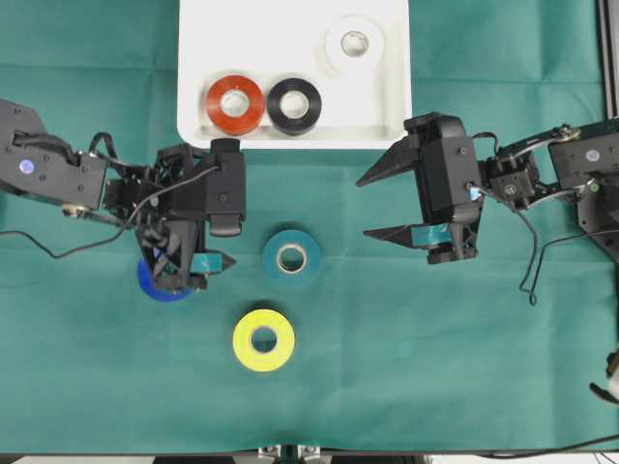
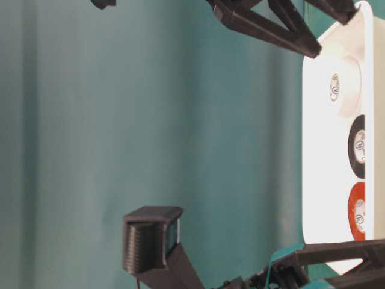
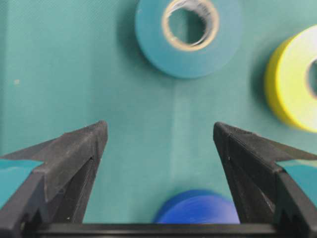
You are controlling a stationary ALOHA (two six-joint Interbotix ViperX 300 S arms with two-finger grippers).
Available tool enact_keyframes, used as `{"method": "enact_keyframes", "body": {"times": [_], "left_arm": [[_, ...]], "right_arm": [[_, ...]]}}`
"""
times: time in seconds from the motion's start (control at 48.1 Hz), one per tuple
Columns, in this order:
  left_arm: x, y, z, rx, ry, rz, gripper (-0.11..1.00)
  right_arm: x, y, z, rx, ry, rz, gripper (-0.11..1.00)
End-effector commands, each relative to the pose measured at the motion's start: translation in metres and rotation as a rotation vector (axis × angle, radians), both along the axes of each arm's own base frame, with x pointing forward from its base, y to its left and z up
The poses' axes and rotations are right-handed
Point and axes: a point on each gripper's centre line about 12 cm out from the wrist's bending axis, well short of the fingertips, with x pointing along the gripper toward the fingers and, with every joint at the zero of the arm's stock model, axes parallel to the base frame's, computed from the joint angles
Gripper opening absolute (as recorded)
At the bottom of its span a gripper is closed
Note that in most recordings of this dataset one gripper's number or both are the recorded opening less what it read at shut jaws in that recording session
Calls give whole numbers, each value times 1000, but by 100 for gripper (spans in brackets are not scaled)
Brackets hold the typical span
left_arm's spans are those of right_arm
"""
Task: Put the tape alternately from left to right into the white case.
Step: 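Move the left gripper to the yellow tape roll and grasp it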
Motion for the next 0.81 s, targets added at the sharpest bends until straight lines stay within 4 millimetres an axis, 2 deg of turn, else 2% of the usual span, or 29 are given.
{"method": "enact_keyframes", "body": {"times": [0.0,0.187,0.415,0.789], "left_arm": [[8,-12,18,-43,-53,12,84],[13,-35,22,-132,-44,60,84],[17,-61,2,-200,55,122,84],[33,-71,-11,-264,111,224,85]], "right_arm": [[1,1,8,1,-30,7,81],[1,1,8,-1,-30,9,81],[-1,1,5,-3,-21,10,81],[-8,1,-4,-4,4,13,81]]}}
